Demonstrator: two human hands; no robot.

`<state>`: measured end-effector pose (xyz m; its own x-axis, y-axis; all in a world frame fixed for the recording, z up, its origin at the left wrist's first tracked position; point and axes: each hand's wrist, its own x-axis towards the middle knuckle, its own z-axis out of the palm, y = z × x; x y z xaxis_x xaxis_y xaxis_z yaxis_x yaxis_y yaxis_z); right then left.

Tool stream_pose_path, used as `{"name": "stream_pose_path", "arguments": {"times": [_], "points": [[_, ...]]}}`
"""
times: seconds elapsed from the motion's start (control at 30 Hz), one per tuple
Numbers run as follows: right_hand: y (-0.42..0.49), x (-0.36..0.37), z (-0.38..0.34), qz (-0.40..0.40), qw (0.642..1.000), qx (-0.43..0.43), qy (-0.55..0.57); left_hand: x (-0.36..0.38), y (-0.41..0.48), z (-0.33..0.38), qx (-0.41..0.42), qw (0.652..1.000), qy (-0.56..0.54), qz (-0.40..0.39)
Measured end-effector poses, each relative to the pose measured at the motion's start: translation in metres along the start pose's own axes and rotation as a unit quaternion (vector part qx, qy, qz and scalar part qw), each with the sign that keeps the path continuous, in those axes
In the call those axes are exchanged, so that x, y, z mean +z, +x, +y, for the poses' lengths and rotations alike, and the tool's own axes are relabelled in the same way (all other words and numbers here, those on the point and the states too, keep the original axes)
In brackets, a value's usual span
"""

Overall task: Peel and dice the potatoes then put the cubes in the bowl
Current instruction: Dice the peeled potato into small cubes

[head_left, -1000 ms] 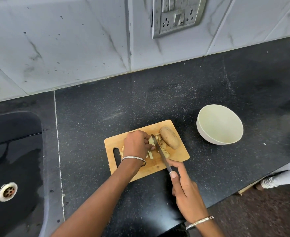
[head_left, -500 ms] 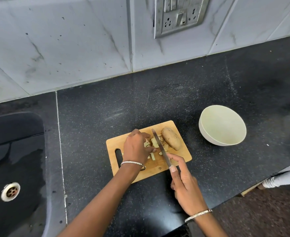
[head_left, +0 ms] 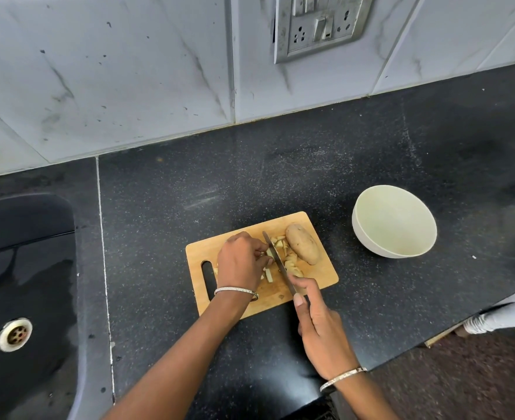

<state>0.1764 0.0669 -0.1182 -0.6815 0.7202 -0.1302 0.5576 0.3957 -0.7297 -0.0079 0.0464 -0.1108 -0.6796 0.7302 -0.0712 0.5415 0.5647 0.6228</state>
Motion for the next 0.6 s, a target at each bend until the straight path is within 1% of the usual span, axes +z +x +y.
{"name": "stream_pose_path", "arguments": {"times": [0.1, 0.23, 0.4, 0.47, 0.6], "points": [[0.001, 0.002, 0.0, -0.002, 1.0, 0.005, -0.024, 0.001, 0.0, 0.0, -0.005, 1.0, -0.005, 0.004], [0.002, 0.006, -0.008, -0.005, 0.996, 0.008, -0.092, 0.001, 0.0, -0.001, -0.013, 1.0, -0.01, 0.001], [0.004, 0.011, -0.012, 0.007, 0.992, 0.025, -0.122, 0.001, 0.0, 0.0, -0.02, 1.0, -0.01, 0.0], [0.005, 0.011, -0.012, 0.001, 0.993, 0.033, -0.112, 0.001, 0.0, 0.0, -0.021, 1.0, -0.004, 0.0], [0.006, 0.008, -0.008, -0.025, 0.998, 0.033, -0.047, -0.001, 0.0, 0.002, -0.021, 1.0, 0.018, 0.0]]}}
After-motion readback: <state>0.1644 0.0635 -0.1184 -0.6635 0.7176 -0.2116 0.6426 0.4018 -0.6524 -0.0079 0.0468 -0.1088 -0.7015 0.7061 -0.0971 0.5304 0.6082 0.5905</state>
